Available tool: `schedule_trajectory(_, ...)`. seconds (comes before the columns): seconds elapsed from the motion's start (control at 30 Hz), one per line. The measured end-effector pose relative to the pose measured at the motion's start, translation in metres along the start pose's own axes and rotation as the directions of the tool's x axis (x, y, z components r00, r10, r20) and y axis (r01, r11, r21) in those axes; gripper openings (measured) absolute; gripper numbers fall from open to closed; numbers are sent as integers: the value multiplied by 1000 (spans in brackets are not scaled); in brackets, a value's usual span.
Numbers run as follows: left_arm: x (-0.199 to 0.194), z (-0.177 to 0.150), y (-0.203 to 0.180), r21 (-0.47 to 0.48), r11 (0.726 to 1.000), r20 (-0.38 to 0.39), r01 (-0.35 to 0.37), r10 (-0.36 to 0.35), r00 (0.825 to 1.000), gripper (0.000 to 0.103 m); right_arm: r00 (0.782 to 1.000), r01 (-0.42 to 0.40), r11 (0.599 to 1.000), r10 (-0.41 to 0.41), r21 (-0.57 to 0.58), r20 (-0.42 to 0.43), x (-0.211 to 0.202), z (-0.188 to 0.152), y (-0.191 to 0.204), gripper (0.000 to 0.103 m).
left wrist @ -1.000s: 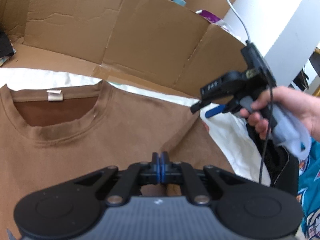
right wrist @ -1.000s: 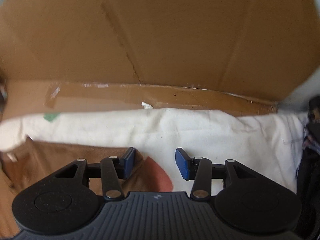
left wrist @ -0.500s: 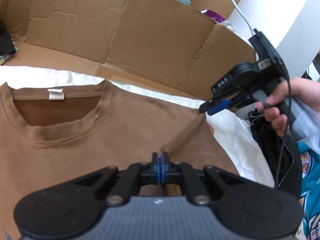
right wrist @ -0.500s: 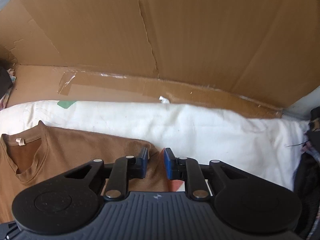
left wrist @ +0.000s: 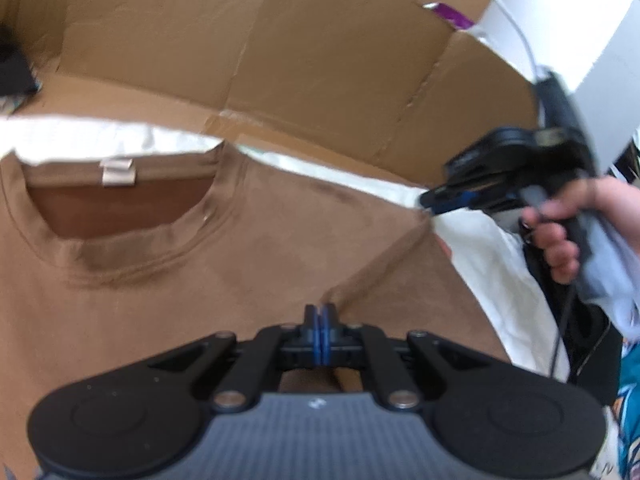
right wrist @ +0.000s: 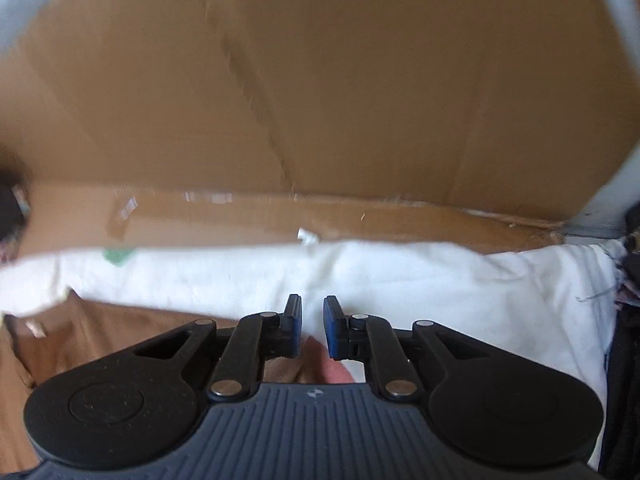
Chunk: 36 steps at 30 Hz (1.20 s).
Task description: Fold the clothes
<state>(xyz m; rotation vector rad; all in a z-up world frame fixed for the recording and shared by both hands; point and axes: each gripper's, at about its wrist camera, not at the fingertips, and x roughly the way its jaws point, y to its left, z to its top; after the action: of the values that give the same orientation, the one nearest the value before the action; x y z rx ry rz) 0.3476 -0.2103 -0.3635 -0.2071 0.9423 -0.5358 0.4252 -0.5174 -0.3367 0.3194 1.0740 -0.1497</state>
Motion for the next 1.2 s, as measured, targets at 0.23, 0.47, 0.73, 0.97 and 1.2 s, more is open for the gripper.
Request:
schedule_trajectory(0.23,-1,0,3,-15,1000,7,2,-2,1000,2,997,-50,996,46,-67,-65,-15,-22,0,15)
schedule_trajectory(0.47,-7,1,0,-15,1000,26,-3,4,1000,2,995,-4,998,-2,-68,-96,1,-23,16,16)
schedule_trajectory(0.73,-9,-1,-1,-18,1000,32,-17,17,999,2,998,-11,1000,10,-7,-63,9,-21,19,16)
schedule_trajectory(0.97,4,4,10,-58,997,15,-46,47,999,2,999,-20,998,17,-55,-41,5,-25,16,24)
schedule_trajectory(1.2,9,6,14,-94,995,-4,-43,43,999,6,995,-94,989,96,-115,9,-59,-39,-12,28)
